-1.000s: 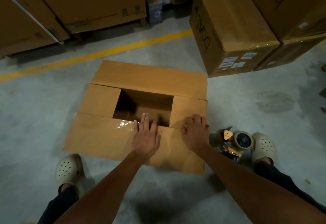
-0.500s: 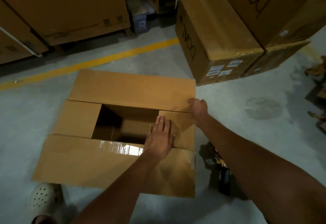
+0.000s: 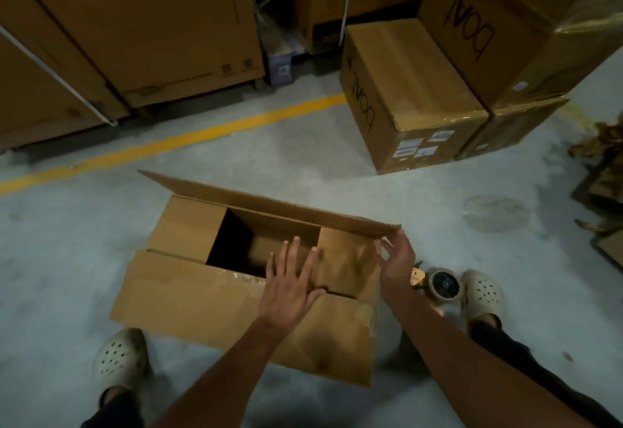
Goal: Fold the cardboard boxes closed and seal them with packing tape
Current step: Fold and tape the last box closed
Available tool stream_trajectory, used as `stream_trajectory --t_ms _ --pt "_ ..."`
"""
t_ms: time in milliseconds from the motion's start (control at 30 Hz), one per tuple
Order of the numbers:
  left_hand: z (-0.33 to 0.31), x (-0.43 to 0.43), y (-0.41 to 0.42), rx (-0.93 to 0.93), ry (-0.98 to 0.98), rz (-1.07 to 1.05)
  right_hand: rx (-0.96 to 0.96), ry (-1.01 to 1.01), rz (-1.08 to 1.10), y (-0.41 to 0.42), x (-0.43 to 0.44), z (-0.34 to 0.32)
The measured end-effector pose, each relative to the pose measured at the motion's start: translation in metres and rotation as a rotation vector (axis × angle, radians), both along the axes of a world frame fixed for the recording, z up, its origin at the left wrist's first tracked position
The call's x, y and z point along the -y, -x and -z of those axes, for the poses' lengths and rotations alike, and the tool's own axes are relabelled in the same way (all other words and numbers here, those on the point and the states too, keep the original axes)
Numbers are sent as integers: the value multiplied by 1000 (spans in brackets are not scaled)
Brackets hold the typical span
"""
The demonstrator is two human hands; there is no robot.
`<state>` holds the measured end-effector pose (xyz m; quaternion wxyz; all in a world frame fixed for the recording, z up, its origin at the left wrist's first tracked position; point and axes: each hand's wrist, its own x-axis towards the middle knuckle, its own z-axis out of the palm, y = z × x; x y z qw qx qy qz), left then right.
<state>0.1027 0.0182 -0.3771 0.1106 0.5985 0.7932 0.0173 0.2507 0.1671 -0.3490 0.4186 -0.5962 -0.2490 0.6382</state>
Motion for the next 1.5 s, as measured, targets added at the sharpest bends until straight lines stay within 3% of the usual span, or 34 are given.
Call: stream_trajectory --t_ms 100,200,300,400,500,567,667,733,800,967,1167,1267,1333,1400,1433,1500 --pt "-3 16 2 -48 -95 15 194 -102 -7 -10 27 -6" --pt "-5 27 1 -56 -35 1 732 -350 -416 -26 55 10" --pt "3 44 -6 -58 84 -21 1002 -358 -803 -30 56 14" --pt "7 56 -11 -9 188 -38 1152 -271 -1147 -26 61 15" --pt "8 58 -11 41 201 -123 1211 -233 -1247 -21 74 18" --pt "7 58 -10 92 170 -404 1195 -179 -1235 -15 84 20" --pt "12 58 -2 345 58 -1147 1299 -125 -1195 -8 95 21" --pt "11 58 3 566 -122 -1544 1468 -360 -1305 -1 96 26" --pt "10 56 9 731 -193 -1672 1452 -568 -1427 12 91 28" --pt "20 47 27 681 -113 -1518 1386 -554 -1616 39 79 38" --pt "37 37 103 676 -72 -1054 1397 -420 -1653 66 84 41" --pt "36 28 112 669 9 -1010 1414 -407 -1724 67 78 32" --pt "32 31 108 489 92 -949 1401 -423 -1736 60 74 29" --pt "26 32 99 173 100 -686 1355 -433 -1682 50 73 28" --pt "21 30 90 94 83 -523 1334 -425 -1659 45 73 27" --pt "12 23 58 115 102 -230 1308 -421 -1646 34 78 27"
